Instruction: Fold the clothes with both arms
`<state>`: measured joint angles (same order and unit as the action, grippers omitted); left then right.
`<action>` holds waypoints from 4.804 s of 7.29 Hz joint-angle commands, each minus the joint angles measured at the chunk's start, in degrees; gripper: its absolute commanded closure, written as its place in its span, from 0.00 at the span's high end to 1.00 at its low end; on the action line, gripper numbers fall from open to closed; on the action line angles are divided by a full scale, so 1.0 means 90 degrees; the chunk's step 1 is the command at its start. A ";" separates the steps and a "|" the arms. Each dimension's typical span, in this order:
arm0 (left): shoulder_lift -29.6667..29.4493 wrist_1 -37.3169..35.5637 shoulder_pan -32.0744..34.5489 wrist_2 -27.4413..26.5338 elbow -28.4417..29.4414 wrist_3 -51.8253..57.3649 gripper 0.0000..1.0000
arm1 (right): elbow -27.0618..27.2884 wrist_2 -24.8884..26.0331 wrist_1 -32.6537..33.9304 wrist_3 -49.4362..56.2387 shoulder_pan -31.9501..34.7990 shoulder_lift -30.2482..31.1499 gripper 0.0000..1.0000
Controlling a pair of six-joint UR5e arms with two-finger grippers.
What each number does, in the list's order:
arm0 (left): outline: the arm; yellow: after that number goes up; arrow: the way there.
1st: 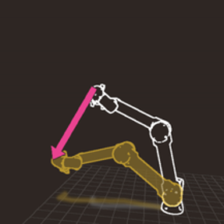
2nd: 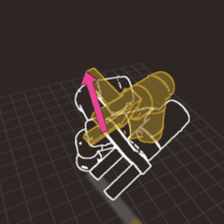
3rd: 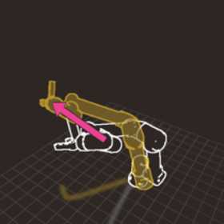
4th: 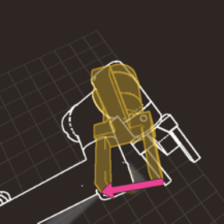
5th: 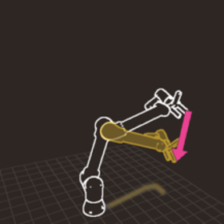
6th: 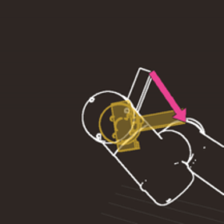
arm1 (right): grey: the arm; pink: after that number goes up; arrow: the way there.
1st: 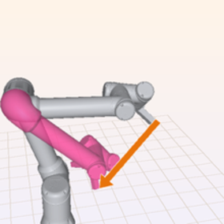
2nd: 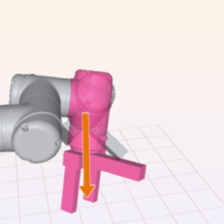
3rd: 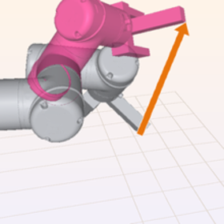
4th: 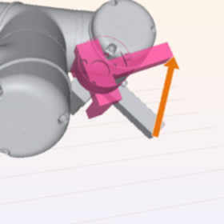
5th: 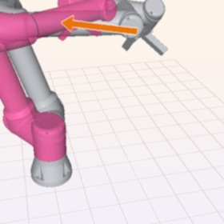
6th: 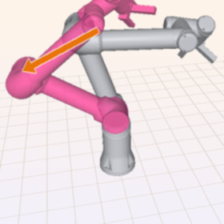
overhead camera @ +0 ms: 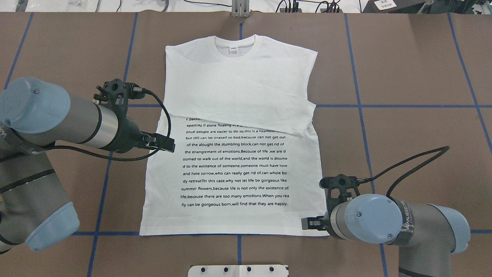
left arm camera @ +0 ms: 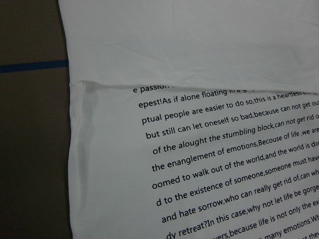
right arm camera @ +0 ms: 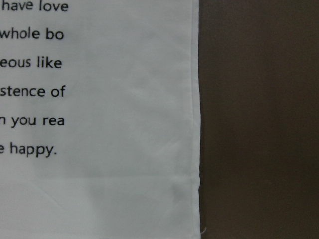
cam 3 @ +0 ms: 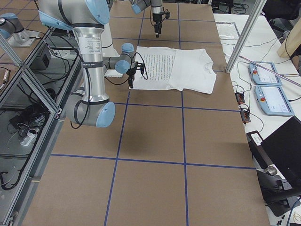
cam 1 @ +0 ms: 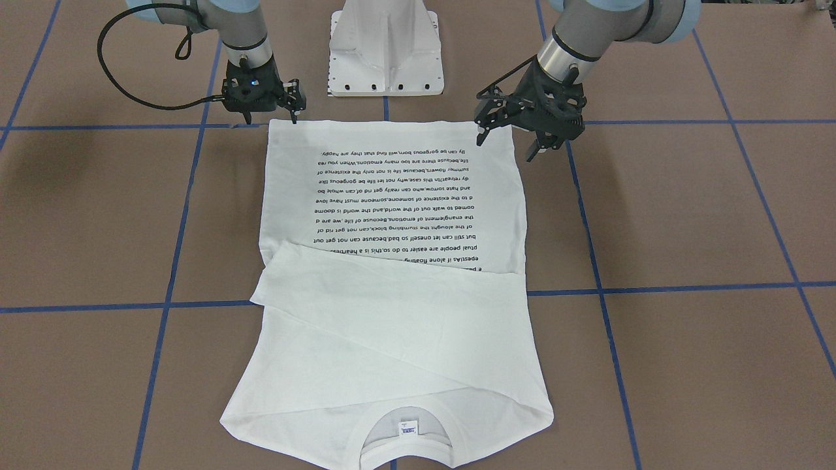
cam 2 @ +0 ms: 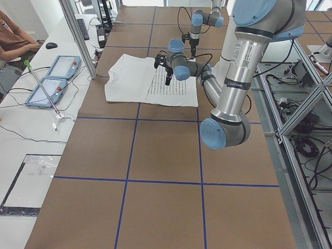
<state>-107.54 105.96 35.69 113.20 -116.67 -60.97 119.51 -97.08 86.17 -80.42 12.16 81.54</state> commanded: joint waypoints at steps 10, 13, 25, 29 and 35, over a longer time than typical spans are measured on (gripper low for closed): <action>-0.0005 0.0004 -0.0001 -0.0029 0.0072 0.0006 1.00 | -0.0369 -0.0327 -0.0063 0.0039 -0.0121 -0.0046 0.86; -0.0014 0.0004 -0.0001 -0.0029 0.0170 0.0016 1.00 | -0.0339 -0.0503 -0.0063 0.0019 -0.0111 -0.0076 0.68; -0.0024 0.0111 -0.0001 -0.0098 0.0258 0.0007 1.00 | -0.0290 -0.0493 -0.0063 0.0010 0.0016 -0.0056 0.61; -0.0024 0.0111 -0.0001 -0.0098 0.0258 0.0016 1.00 | -0.0300 -0.0493 -0.0063 0.0010 0.0016 -0.0037 0.61; -0.0024 0.0131 -0.0001 -0.0098 0.0248 0.0006 1.00 | -0.0310 -0.0503 -0.0063 0.0010 0.0016 -0.0017 0.47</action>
<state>-107.75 107.17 35.68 112.32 -114.42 -60.90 116.67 -101.60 85.60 -80.33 12.30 81.34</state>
